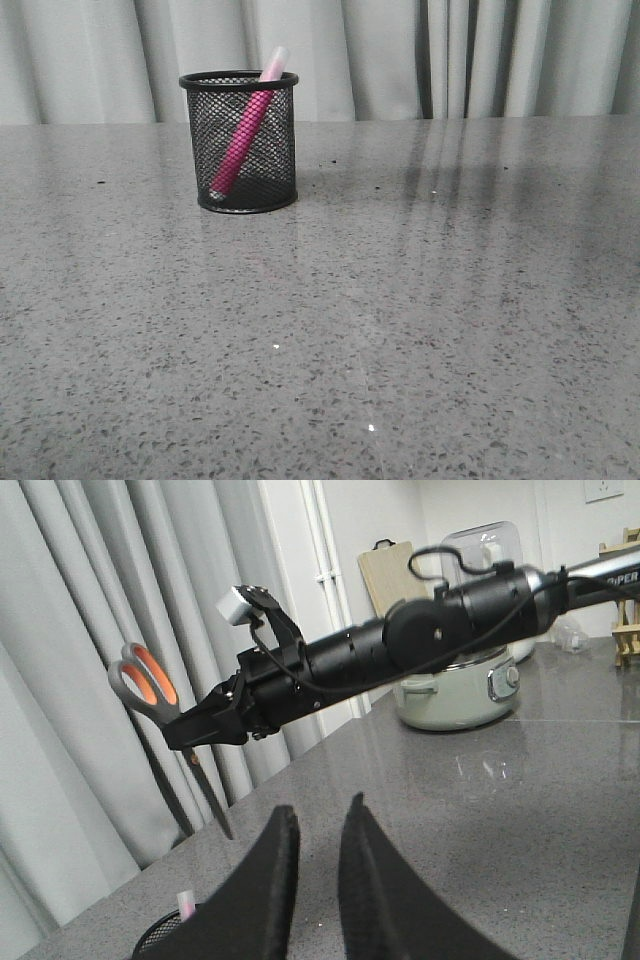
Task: Put pen and scissors into bin
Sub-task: 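Lift the scissors upright with the right gripper over the mesh cup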
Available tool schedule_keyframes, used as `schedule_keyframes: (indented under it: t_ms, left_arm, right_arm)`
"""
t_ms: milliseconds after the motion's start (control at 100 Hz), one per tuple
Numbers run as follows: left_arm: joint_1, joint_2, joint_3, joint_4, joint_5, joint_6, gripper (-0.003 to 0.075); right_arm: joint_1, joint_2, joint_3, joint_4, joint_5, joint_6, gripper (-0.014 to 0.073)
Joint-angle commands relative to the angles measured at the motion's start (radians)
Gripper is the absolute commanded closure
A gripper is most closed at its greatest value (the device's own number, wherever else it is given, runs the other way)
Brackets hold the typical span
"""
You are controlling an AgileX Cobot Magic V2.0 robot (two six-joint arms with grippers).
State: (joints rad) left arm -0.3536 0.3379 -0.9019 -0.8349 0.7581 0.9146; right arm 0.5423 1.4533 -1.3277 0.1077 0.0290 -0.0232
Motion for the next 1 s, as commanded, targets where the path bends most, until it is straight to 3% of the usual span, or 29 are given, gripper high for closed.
schedule_keyframes:
  t_ms: [0, 200, 360, 530, 990]
  left_arm:
    - [-0.009, 0.003, -0.018, -0.049, -0.063, -0.012, 0.0640]
    - [-0.009, -0.006, -0.018, -0.045, -0.063, -0.012, 0.0640]
    - [-0.009, -0.006, -0.018, -0.045, -0.063, -0.012, 0.0640]
    - [-0.009, -0.006, -0.018, -0.045, -0.060, -0.012, 0.0640]
    - [-0.009, -0.006, 0.007, -0.047, -0.032, -0.012, 0.0640]
  right_arm:
    - [-0.002, -0.037, 0.041, -0.009, -0.276, 0.001, 0.0652]
    - [0.002, -0.003, 0.184, -0.024, -0.508, 0.001, 0.0652]
    - [0.030, 0.050, 0.190, -0.061, -0.532, 0.001, 0.0653]
    - [0.069, 0.089, 0.190, -0.097, -0.663, 0.001, 0.0653]
    - [0.078, 0.213, 0.190, -0.097, -0.704, 0.001, 0.0653]
